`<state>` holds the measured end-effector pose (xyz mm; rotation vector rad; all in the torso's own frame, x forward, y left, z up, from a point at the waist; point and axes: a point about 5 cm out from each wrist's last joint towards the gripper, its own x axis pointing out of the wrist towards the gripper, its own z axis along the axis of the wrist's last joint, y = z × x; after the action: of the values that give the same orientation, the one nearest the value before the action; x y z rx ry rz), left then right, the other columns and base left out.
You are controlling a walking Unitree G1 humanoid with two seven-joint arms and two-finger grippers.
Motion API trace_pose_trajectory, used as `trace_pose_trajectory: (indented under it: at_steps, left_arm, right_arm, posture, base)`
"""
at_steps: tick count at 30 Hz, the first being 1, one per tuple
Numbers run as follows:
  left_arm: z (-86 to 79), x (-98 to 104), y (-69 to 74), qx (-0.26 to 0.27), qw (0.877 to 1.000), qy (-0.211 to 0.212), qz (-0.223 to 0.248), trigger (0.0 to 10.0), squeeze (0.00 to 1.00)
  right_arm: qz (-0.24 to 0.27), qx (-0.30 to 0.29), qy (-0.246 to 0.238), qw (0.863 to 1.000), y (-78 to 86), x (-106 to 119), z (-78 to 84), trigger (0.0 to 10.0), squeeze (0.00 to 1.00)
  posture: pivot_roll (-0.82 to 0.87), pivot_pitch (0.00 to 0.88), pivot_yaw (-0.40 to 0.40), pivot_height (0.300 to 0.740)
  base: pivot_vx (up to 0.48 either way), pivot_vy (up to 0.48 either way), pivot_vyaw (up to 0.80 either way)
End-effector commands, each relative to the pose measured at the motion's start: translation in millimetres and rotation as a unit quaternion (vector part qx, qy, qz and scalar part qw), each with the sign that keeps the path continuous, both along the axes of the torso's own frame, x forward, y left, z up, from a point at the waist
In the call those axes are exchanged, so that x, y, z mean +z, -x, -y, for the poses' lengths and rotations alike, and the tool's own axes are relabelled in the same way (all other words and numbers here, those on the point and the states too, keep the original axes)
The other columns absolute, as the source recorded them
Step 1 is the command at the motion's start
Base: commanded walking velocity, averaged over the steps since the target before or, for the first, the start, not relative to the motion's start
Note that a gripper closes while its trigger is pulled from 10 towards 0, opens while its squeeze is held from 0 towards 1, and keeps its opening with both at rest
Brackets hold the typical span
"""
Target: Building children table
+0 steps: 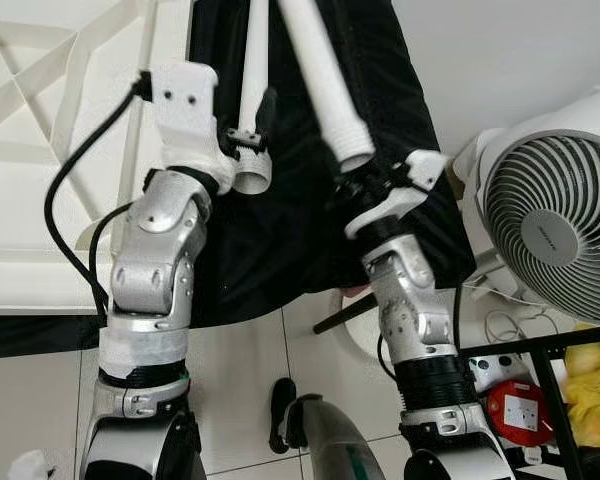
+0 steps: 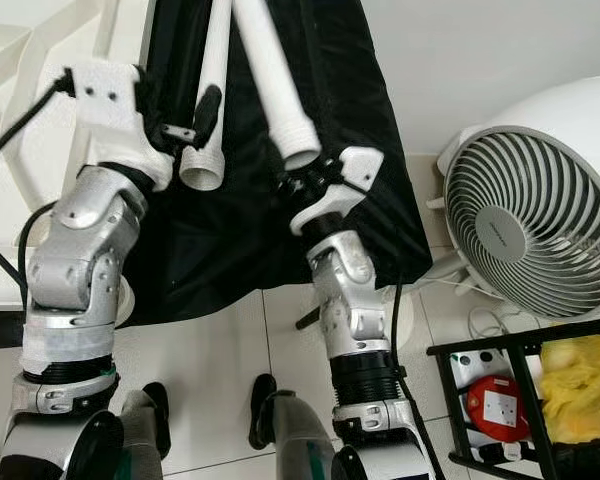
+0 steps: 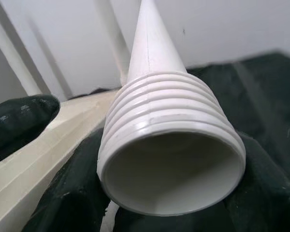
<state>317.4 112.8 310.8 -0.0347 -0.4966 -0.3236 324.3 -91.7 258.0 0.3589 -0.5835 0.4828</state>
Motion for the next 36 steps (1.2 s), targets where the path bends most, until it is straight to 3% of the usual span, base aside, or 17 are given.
trace_pose_trajectory:
  at_steps: [1, 4, 9, 17, 25, 36]
  left_arm:
    - [4.1, 4.6, 3.0, -0.017, 1.000, 0.003, 0.017, 10.0, 0.00]
    - [3.8, 4.7, 2.4, -0.017, 1.000, 0.003, 0.018, 10.0, 0.00]
    - [-5.7, -4.4, 1.4, 0.001, 1.000, -0.026, 0.006, 10.0, 0.00]
    - [-13.9, -9.5, 0.9, 0.020, 0.999, -0.039, 0.006, 10.0, 0.00]
    - [-22.2, -36.6, -6.7, 0.055, 0.996, -0.047, -0.044, 10.0, 0.00]
    - [-30.2, -52.7, -10.0, 0.087, 0.993, -0.052, -0.063, 10.0, 0.00]
  right_arm:
    - [0.004, -0.019, -0.003, 1.000, 2.6, -0.2, 8.9, 10.0, 0.00]
    - [0.005, -0.023, 0.000, 1.000, 2.5, 0.2, 10.7, 10.0, 0.00]
    - [0.016, -0.106, 0.071, 0.992, 2.7, -1.1, 33.7, 10.0, 0.00]
    - [0.004, -0.117, 0.071, 0.991, 3.0, -5.1, 42.3, 10.0, 0.00]
    - [-0.009, -0.177, 0.081, 0.981, 4.7, -16.6, 55.6, 10.0, 0.00]
    - [-0.034, -0.175, 0.085, 0.980, 13.5, -39.6, 50.1, 10.0, 0.00]
  posture:
    - [0.13, 0.193, -0.175, 0.740]
    - [0.13, 0.193, -0.175, 0.740]
    - [0.13, 0.156, -0.163, 0.740]
    - [0.14, 0.125, -0.159, 0.740]
    - [0.13, 0.094, -0.155, 0.740]
    - [0.13, 0.060, -0.151, 0.740]
  base:
    - [0.000, 0.000, 0.00]
    - [0.000, 0.000, 0.00]
    - [0.000, 0.000, 0.00]
    - [0.000, 0.000, 0.00]
    - [0.000, 0.000, 0.00]
    - [0.000, 0.000, 0.00]
